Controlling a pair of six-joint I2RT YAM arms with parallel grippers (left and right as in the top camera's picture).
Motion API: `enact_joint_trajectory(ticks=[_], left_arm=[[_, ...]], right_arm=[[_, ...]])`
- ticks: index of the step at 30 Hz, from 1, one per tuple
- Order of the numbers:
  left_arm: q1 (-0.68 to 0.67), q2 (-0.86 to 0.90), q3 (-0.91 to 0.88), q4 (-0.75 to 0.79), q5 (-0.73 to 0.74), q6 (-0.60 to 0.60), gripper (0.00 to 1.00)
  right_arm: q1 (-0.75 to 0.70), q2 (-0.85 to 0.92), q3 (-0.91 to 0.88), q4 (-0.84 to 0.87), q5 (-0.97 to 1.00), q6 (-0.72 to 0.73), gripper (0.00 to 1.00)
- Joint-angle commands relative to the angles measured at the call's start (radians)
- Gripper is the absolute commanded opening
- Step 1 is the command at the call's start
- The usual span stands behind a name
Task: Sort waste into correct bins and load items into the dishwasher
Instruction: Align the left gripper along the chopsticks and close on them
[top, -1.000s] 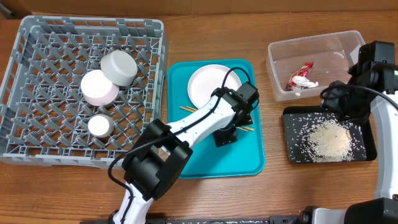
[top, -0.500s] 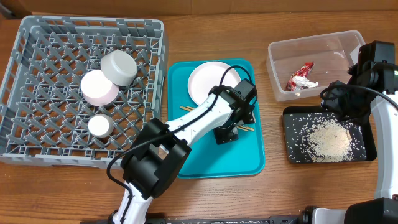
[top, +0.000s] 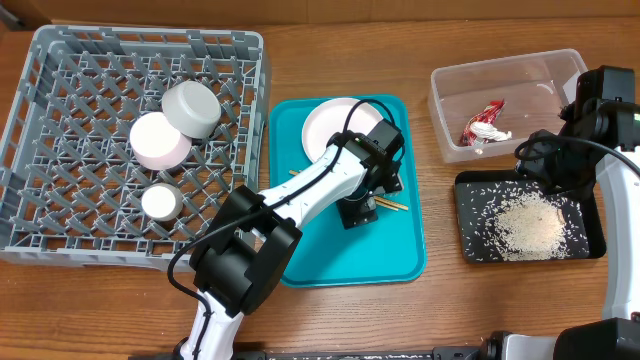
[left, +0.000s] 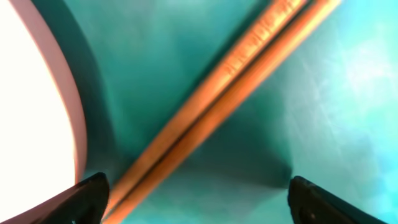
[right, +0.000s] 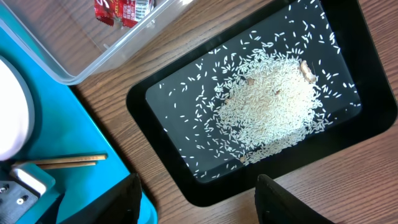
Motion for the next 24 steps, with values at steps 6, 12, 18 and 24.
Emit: enact_joint_trajectory(ticks=[6, 12, 18, 24], left_arm=[[0.004, -0.015, 0.016, 0.045, 0.027, 0.014, 0.98], [0.009, -0.015, 0.004, 0.041, 0.032, 0.013, 0.93], [0.009, -0.015, -0.057, 0.037, 0.032, 0.012, 0.86], [0.009, -0.015, -0.069, 0.016, 0.032, 0.012, 0.84]], right_arm=[[-0.002, -0.021, 0.024, 0.002, 0.006, 0.001, 0.61], [-0.002, -0.021, 0.024, 0.0, 0.006, 0.001, 0.61], [-0.002, -0.021, 0.024, -0.002, 0.006, 0.002, 0.61], [-0.002, -0.021, 0.024, -0.003, 0.006, 0.001, 0.6]])
